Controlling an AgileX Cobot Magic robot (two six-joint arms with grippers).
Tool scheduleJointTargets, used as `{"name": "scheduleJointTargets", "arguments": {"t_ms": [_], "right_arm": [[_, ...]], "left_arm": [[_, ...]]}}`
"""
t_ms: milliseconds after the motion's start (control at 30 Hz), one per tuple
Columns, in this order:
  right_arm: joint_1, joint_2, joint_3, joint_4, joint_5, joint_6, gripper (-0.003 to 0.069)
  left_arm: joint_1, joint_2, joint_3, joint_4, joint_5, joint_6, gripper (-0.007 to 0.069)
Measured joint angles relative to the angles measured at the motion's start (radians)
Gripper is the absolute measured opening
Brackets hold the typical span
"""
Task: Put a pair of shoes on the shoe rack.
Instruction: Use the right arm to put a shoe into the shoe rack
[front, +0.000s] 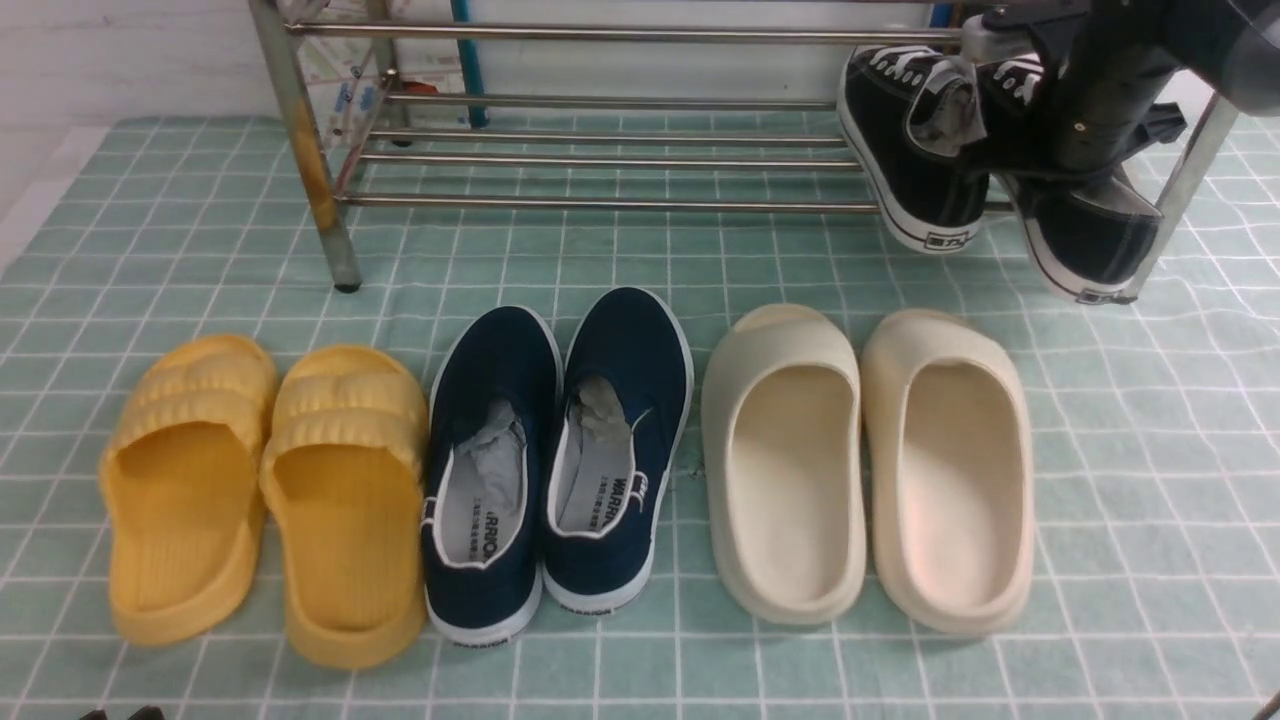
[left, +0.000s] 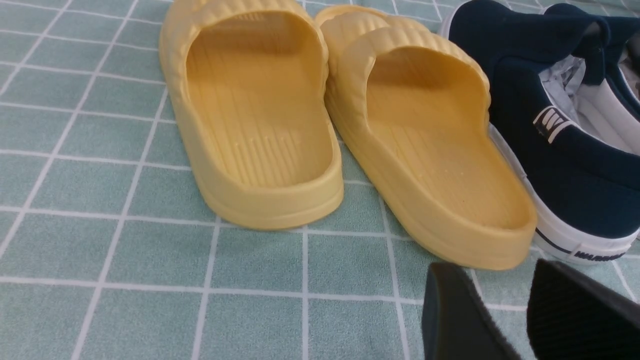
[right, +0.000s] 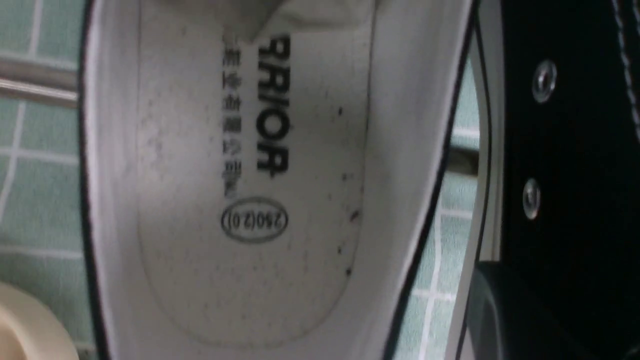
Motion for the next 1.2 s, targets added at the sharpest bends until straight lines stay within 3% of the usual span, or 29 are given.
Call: {"name": "scheduleJointTargets", "arguments": {"t_ms": [533, 700, 733, 767, 867, 900, 967, 1100, 1200], "right_arm": [[-0.023, 0.028, -0.011, 0.026, -0.128, 0.030, 0.0048], [-0.024, 0.027, -0.015, 0.023, -0.141, 0.023, 0.0193], [-0.024, 0.023, -0.015, 0.025, -0.135, 0.023, 0.0274], [-0.024, 0.022, -0.013, 0.027, -0.134, 0.023, 0.0285], [-0.024, -0.015, 0.005, 0.068, -0.107, 0.023, 0.0440], [-0.024, -0.018, 0.007, 0.072, -0.107, 0.023, 0.0448], [-0.024, -0.083, 0.054, 0.118, -0.077, 0.016, 0.0531], [-0.024, -0.187, 0.153, 0.174, -0.055, -0.031, 0.0540], [-0.024, -0.291, 0.263, 0.205, -0.049, -0.050, 0.0465]], "left_arm": [[0.000, 0.000, 0.000, 0.000, 0.000, 0.000, 0.0239], [0.000, 0.000, 0.000, 0.000, 0.000, 0.000, 0.0239], [0.000, 0.000, 0.000, 0.000, 0.000, 0.000, 0.0239], [0.000, 0.000, 0.000, 0.000, 0.000, 0.000, 0.0239], [0.000, 0.000, 0.000, 0.000, 0.000, 0.000, 0.0239], [0.000, 0.000, 0.000, 0.000, 0.000, 0.000, 0.0239], [0.000, 0.000, 0.000, 0.000, 0.000, 0.000, 0.0239], [0.000, 0.000, 0.000, 0.000, 0.000, 0.000, 0.0239], [0.000, 0.000, 0.000, 0.000, 0.000, 0.000, 0.0239]]}}
